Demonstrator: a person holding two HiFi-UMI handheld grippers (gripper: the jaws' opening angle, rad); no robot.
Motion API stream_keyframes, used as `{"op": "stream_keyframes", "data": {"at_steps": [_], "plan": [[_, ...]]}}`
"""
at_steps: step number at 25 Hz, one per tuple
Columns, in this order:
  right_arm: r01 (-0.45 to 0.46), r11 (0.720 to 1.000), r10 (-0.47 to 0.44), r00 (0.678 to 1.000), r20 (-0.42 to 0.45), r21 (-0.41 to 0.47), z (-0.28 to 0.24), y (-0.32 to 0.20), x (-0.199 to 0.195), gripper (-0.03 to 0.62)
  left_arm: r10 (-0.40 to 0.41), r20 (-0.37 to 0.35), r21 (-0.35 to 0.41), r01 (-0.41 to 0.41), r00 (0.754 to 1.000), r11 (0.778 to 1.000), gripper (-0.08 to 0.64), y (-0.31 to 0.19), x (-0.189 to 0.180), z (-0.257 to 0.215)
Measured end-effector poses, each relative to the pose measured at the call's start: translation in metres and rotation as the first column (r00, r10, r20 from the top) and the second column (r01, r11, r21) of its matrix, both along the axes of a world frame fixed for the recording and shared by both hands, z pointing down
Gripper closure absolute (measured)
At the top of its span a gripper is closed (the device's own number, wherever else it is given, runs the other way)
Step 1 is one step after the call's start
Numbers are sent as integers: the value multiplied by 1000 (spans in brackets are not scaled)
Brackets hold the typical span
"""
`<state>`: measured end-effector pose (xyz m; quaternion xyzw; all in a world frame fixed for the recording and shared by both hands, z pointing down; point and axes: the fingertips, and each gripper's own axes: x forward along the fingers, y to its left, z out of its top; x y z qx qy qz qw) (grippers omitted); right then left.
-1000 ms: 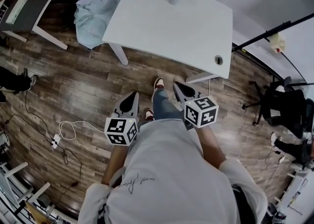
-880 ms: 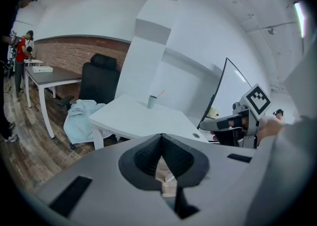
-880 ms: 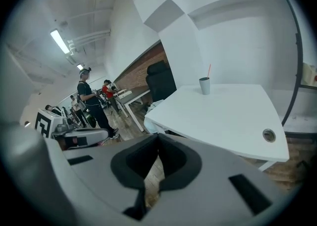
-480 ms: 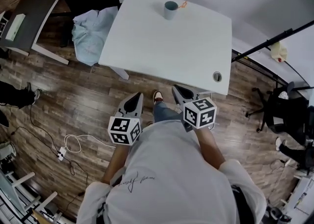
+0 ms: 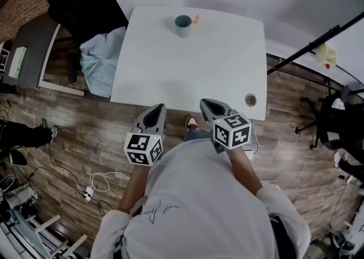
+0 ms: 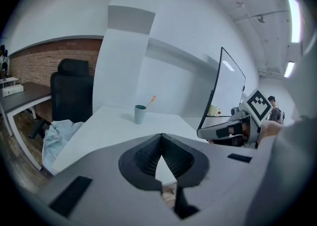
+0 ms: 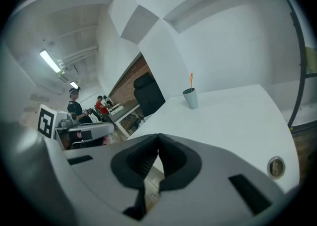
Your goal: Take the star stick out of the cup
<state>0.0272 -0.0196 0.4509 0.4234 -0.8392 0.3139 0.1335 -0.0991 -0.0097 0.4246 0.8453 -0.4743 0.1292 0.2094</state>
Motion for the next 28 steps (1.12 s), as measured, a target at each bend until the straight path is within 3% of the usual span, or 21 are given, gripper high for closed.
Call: {"op": "stream_keyframes", "data": {"at_steps": [9, 20, 28], "plan": [[31, 999, -32, 999, 36, 41, 2, -60, 2, 583, 23, 29, 32, -24, 999, 999, 557, -59, 30, 3], [43, 999, -43, 999, 31, 17, 6, -72, 7, 583, 36, 3, 73, -36, 999, 997, 557, -102, 68, -11], [3, 1000, -3, 1000, 18, 17, 9, -86, 15, 583, 95, 7, 73, -95, 995, 993, 557, -128, 79, -8]]}}
